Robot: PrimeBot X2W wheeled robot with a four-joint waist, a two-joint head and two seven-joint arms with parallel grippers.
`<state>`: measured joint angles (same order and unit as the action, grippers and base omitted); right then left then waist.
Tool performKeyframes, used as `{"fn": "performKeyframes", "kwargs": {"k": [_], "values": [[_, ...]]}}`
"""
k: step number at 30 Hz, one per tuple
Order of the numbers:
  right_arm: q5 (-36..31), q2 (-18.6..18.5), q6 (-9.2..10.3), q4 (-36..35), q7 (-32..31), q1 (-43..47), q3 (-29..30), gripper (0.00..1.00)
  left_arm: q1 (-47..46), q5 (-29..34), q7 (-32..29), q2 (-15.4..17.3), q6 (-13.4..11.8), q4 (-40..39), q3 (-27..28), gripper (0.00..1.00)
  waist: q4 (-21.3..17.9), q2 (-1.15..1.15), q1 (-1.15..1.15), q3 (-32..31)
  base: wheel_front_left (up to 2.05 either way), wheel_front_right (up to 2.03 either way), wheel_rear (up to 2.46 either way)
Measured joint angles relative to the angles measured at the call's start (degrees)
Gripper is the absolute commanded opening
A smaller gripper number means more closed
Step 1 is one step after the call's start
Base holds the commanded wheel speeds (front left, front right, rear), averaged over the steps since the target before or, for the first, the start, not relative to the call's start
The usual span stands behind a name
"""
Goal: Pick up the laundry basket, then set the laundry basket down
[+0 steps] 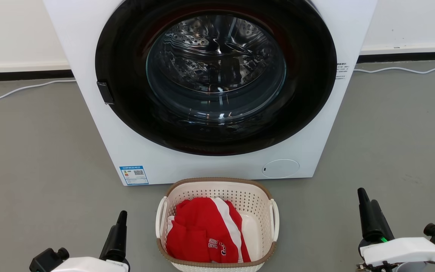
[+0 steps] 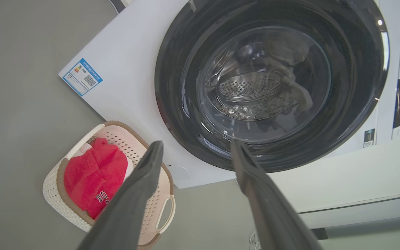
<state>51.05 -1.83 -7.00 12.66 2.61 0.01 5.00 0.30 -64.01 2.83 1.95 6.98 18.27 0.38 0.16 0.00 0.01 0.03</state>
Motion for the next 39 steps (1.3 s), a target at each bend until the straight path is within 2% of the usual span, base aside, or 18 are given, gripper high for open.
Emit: {"fn": "performKeyframes", "kwargs": {"k": [18, 39], "values": [[-14.7, 0.0, -0.04, -0.9, 2.8, 1.3, -0.7, 1.00, 0.0, 15.6, 2.8, 0.0, -0.4, 0.0, -0.5, 1.00, 0.1, 0.00, 0.00, -0.5, 0.00, 0.00, 0.00], [-30.1, -0.3, -0.05, -1.5, 6.3, 1.3, -1.1, 1.00, 0.0, 29.9, 6.2, 0.1, -0.7, -0.4, -0.5, 1.00, 0.1, 0.00, -0.01, -0.6, 0.00, 0.00, 0.00]]}}
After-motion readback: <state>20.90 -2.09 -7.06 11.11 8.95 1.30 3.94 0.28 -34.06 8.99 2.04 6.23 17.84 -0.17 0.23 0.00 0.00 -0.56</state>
